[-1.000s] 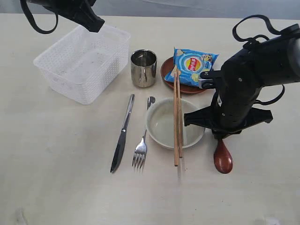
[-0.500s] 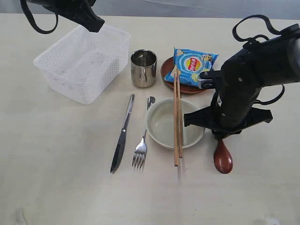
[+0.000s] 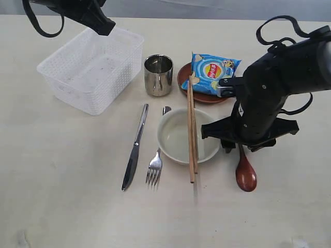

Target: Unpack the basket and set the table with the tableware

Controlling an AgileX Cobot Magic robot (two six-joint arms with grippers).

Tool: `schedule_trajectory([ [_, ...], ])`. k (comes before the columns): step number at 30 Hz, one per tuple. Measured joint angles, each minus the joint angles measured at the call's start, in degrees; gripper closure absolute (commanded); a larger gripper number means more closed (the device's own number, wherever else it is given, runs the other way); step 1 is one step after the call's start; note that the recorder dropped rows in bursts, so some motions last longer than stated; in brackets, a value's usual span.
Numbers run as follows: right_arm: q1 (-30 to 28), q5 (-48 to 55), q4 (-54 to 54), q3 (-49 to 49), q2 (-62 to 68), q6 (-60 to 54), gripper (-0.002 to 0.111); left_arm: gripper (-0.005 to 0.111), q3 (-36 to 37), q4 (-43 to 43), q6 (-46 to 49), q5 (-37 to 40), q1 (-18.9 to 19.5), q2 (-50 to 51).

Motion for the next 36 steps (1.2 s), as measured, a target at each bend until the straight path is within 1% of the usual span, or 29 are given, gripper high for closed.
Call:
schedule_trajectory([
  [5,0.0,1.61,0.47,-1.37,-0.61,0.0,0.057,0.107,0.0,0.0,0.0,0.0,0.0,0.0],
  [11,0.03,6.21,0.45,-3.12,-5.57,0.45,0.057,0.107,0.0,0.0,0.0,0.0,0.0,0.0],
  [19,0.03,17.06,-3.66,-5.72,-13.75,2.78,0.057,0.107,0.0,0.0,0.0,0.0,0.0,0.0],
  [20,0.03,17.82,-4.09,-5.95,-14.94,3.04,0.058,0.107,0.0,0.0,0.0,0.0,0.0,0.0],
  [22,0.13,18.63,-5.41,-5.95,-20.58,3.16,0.074,0.107,0.0,0.0,0.0,0.0,0.0,0.0],
  [23,0.13,18.53,-5.84,-5.95,-22.75,3.26,0.089,0.107,0.0,0.0,0.0,0.0,0.0,0.0],
  [25,1.06,16.96,-7.79,-6.04,-29.36,3.26,0.108,0.107,0.0,0.0,0.0,0.0,0.0,0.0],
  [27,2.92,14.44,-8.65,-6.04,-36.46,2.86,0.109,0.107,0.0,0.0,0.0,0.0,0.0,0.0],
  [31,10.19,8.32,-9.14,-6.04,-48.43,-0.65,0.109,0.107,0.0,0.0,0.0,0.0,0.0,0.0],
  [33,12.65,8.03,-9.14,-6.04,-51.98,-1.0,0.109,0.107,0.0,0.0,0.0,0.0,0.0,0.0],
  [36,14.16,8.52,-9.14,-6.04,-55.02,-1.0,0.109,0.107,0.0,0.0,0.0,0.0,0.0,0.0],
])
